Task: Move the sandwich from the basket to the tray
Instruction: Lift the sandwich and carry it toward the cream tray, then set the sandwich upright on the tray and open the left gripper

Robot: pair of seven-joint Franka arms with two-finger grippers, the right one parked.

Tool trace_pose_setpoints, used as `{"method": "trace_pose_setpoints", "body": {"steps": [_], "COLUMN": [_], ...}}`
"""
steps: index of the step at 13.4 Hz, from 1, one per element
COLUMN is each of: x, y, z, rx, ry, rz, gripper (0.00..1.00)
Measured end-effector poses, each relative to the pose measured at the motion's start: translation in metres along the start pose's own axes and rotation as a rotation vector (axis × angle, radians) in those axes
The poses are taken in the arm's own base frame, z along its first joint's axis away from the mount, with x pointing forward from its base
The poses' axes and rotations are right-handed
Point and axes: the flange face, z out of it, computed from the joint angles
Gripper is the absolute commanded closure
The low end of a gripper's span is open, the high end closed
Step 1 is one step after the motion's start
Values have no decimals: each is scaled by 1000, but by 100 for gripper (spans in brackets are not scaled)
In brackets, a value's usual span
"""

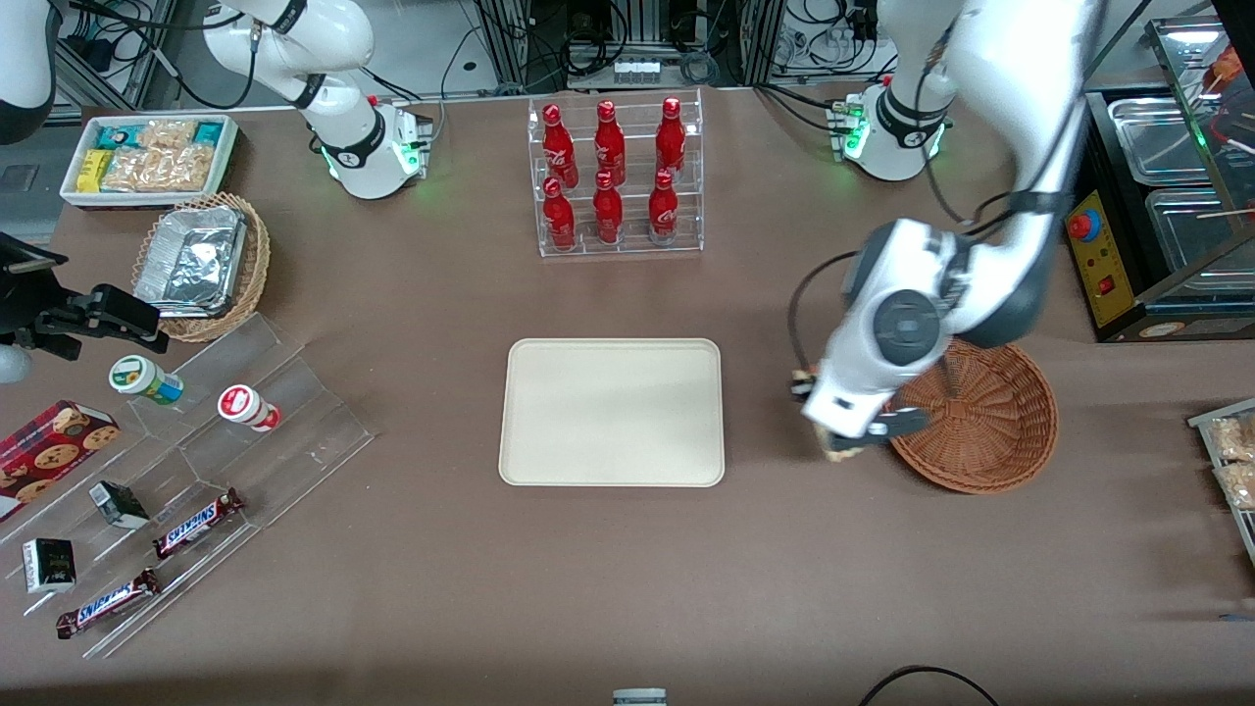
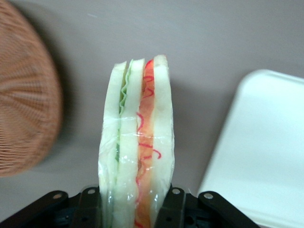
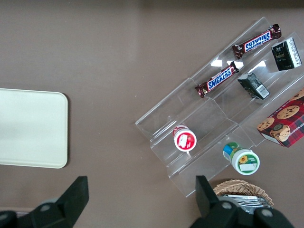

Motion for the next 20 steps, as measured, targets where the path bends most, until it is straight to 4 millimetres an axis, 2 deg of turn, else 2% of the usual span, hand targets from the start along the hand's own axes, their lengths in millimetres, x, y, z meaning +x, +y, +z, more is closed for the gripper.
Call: {"method": "trace_pose_setpoints", "body": {"steps": [4,7,10,13,15,17,18,20], "x": [-31,-64,-73,-66,-64,-65,-65,-65], "y": [91,135,144,154,162,169,170,170], "z": [28,52,70,89,112,118,115,116], "rx": [-18,-15,-19,-73,-89,-93,-95,-91], "ry": [-6,0,-30,5,17,20,24,27], "rz": [121,203,262,257,248,251,253,256], "gripper": [64,64,64,64,64,63,58,25]}}
